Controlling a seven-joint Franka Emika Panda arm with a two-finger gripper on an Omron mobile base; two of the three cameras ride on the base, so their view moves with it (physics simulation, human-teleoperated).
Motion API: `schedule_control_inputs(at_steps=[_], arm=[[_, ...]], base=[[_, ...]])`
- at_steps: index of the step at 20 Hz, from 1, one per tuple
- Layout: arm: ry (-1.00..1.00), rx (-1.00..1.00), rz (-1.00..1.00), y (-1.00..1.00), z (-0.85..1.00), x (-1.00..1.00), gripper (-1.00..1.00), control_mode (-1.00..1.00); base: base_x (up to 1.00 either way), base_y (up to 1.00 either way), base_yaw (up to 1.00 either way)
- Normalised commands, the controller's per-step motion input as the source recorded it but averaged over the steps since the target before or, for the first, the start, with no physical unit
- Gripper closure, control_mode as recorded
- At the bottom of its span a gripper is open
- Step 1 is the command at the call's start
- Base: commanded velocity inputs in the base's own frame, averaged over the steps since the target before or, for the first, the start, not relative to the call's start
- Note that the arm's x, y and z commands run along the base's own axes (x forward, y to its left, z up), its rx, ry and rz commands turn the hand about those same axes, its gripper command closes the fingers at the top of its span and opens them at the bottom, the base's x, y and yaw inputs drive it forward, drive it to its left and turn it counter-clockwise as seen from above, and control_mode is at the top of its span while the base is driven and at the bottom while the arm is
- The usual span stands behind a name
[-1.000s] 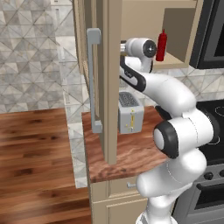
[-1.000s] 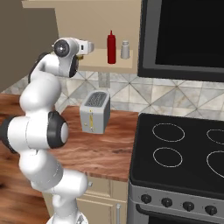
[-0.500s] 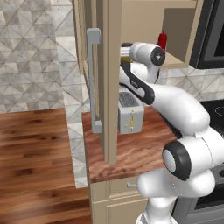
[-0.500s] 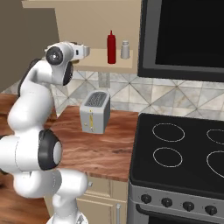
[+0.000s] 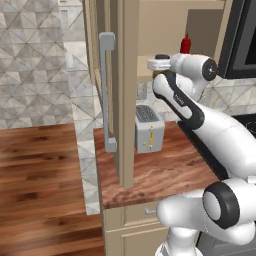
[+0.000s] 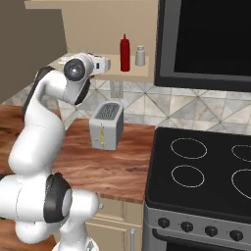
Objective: Collect the turmeric, ketchup, and shaker from the cabinet and place them next to the stove.
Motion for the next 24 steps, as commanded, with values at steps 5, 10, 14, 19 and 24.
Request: schedule_control_inputs(at_steps=[5, 10, 14, 19, 24], arm=[[0.00, 0.00, 0.14, -0.97, -0.27, -0.80, 1.00, -1.00], [-0.04, 0.01, 0.15, -0.80, -0.35, -0.90, 1.00, -1.00], [0.05, -0.03, 0.17, -0.71, -0.65, -0.23, 1.00, -1.00], [0.13, -0.05, 0.21, -0.62, -0.97, 0.04, 1.00, -1.00], [0.02, -0.05, 0.23, -0.34, -0.93, 0.25, 1.00, -1.00]], base=[[0.00, 0.00, 0.00], [0.00, 0.00, 0.00], [0.00, 0.00, 0.00], [0.00, 0.00, 0.00], [0.00, 0.00, 0.00]])
